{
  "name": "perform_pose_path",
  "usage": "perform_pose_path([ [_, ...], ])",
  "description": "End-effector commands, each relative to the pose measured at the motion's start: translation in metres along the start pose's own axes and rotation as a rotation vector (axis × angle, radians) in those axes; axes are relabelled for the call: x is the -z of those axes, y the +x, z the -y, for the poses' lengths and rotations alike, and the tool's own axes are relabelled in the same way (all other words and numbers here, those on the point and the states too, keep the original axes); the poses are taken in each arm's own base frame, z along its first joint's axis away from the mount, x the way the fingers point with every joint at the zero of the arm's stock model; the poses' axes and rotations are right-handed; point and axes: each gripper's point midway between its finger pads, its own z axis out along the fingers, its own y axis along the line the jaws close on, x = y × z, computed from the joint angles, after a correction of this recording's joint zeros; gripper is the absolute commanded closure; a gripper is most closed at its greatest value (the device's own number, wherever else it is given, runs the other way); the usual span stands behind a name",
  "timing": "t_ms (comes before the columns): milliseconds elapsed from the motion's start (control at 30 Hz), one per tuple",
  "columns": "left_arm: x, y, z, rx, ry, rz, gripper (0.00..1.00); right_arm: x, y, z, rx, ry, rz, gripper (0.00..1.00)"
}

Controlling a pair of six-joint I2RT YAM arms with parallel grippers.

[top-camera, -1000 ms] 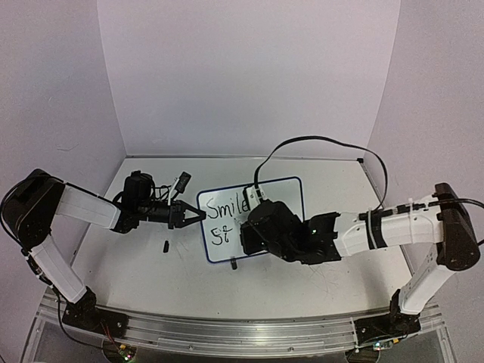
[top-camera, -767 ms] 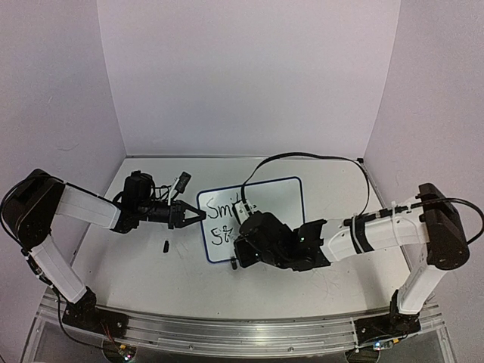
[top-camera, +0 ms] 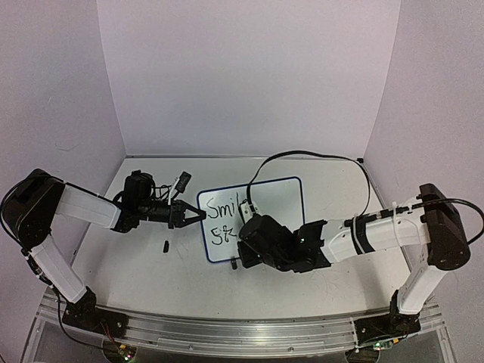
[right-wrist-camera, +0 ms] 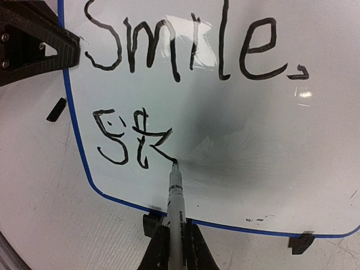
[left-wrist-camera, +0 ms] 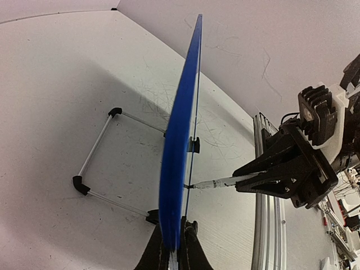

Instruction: Write a sentence on the whiteboard

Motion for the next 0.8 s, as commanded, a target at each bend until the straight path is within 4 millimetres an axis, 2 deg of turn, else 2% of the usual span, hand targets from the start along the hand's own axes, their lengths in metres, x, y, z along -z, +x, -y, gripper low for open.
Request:
perform_pose_path([
  [0, -0.005, 0.008, -0.014, -0.005, -0.063, -0.031, 1.0, 0.007, -0.021, 0.026, -0.034, 0.114, 0.075, 1.0],
  [233, -0.004, 0.006, -0.014, -0.008, -0.065, -0.026, 1.0, 0.005, -0.033, 0.026, -0.047, 0.106, 0.112, 1.0],
  [767, -0.004, 0.009, -0.014, -0.004, -0.069, -0.032, 1.0, 0.004, -0.042, 0.019, -0.041, 0.084, 0.136, 1.0],
])
